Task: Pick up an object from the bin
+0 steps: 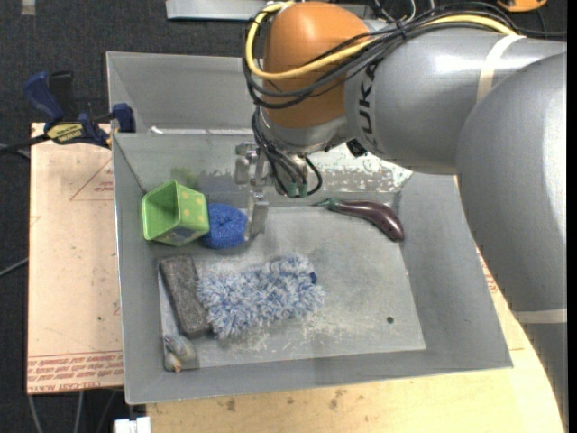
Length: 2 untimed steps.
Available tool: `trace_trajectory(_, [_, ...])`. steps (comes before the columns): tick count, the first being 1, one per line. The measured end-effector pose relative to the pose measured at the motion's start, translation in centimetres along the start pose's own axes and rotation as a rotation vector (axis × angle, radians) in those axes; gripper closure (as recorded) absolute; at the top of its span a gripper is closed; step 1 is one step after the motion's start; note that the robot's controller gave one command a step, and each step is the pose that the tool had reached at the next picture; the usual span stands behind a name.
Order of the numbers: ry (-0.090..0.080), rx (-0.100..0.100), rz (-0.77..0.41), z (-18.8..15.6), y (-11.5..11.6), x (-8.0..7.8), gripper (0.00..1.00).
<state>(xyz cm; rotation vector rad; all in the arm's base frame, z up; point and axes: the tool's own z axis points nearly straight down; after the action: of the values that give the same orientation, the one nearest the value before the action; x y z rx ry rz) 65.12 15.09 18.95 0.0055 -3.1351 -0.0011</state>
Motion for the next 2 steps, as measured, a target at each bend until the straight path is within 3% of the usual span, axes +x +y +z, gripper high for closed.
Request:
trace_trajectory(1, [-0.008, -0.001, 0.002, -0.5, -0.1, -0.1, 0.00])
trace_trajectory(2, [-0.015, -0.001, -0.064, 3.2, 1.3, -0.1, 0.00])
